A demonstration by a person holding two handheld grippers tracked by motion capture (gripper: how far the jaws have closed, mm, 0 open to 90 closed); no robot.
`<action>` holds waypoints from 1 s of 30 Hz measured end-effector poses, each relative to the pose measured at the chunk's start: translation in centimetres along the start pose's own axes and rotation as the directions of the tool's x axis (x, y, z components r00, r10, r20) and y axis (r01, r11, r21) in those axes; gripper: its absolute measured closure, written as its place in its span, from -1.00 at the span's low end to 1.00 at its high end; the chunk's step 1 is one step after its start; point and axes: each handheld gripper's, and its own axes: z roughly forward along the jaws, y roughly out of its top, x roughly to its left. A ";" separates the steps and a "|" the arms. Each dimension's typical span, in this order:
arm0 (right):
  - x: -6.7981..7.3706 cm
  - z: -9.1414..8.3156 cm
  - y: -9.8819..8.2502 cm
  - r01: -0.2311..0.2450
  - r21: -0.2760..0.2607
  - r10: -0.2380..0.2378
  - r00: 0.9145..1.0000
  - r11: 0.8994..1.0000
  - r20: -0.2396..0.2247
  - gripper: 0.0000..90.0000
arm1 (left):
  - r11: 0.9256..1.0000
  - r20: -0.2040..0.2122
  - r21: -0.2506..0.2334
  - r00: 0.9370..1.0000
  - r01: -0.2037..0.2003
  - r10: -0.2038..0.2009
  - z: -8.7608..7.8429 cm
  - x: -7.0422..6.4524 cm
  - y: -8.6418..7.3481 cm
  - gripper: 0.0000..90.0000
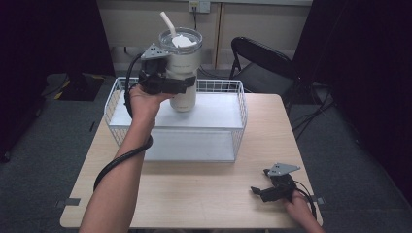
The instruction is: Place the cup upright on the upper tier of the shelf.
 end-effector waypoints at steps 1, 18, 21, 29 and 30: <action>0.0 0.0 0.0 0.000 0.000 0.000 1.000 1.000 0.000 -0.78 | 1.000 -0.003 -0.003 1.000 0.003 -0.003 0.1 0.0 0.0 -0.78; 0.0 0.0 0.0 0.000 0.000 0.000 1.000 1.000 0.000 -0.78 | 1.000 -0.005 0.009 1.000 -0.029 0.029 1.3 -0.2 -0.8 -0.78; 0.0 0.0 0.0 0.000 0.000 0.000 1.000 1.000 0.000 -0.78 | 1.000 -0.003 0.012 1.000 -0.028 0.029 1.5 -0.2 -0.9 -0.78; 0.0 0.0 0.0 0.000 0.000 0.000 1.000 1.000 0.000 -0.78 | 1.000 -0.011 0.009 1.000 -0.012 0.012 1.8 -0.1 -1.3 -0.78; 0.0 0.0 0.0 0.000 0.000 0.000 1.000 1.000 0.000 -0.78 | 1.000 -0.012 0.010 1.000 -0.015 0.015 1.8 -0.1 -1.3 -0.78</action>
